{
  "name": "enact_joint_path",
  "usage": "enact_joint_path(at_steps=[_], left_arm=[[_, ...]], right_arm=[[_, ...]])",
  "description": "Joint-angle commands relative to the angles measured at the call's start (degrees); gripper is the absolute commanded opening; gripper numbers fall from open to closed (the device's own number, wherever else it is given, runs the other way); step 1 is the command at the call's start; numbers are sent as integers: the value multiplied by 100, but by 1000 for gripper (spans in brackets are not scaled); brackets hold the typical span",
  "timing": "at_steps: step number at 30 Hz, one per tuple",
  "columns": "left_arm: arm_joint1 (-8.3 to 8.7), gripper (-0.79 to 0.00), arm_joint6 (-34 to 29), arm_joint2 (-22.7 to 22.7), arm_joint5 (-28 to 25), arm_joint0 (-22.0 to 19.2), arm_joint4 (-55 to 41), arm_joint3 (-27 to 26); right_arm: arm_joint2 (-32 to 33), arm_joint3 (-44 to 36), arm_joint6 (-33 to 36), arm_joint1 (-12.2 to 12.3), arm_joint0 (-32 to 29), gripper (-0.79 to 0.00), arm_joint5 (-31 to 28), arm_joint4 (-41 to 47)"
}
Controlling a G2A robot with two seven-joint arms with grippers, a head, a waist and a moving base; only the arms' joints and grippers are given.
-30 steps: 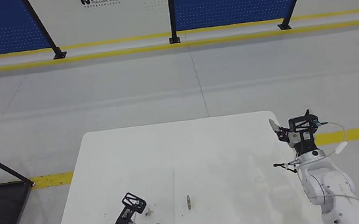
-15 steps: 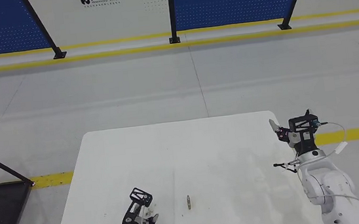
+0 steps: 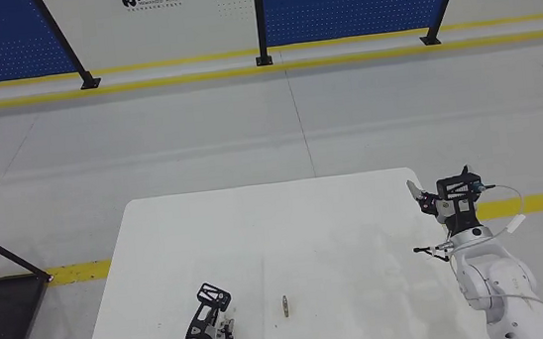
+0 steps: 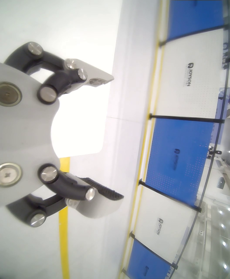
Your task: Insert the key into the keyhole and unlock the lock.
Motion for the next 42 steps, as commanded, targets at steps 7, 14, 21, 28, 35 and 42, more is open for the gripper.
enact_joint_path(at_steps=[7, 14, 21, 28, 35, 42], left_arm=[[8, -576, 13, 4, 5, -17, 8, 46], [19, -637, 35, -21, 2, 18, 1, -13], [31, -754, 56, -74, 6, 52, -20, -71], [41, -785, 268, -176, -19, 150, -240, -255], [80, -785, 947, -567, -307, 489, -784, -709], [138, -785, 2444, -1392, -1260, 939, -1892, -1003]], right_arm=[[0, 0, 0, 0, 0, 0, 0, 0], [0, 0, 0, 0, 0, 0, 0, 0], [0, 0, 0, 0, 0, 0, 0, 0], [0, 0, 0, 0, 0, 0, 0, 0], [0, 0, 0, 0, 0, 0, 0, 0], [-78, 2, -52, -12, -41, 0, -52, -74]])
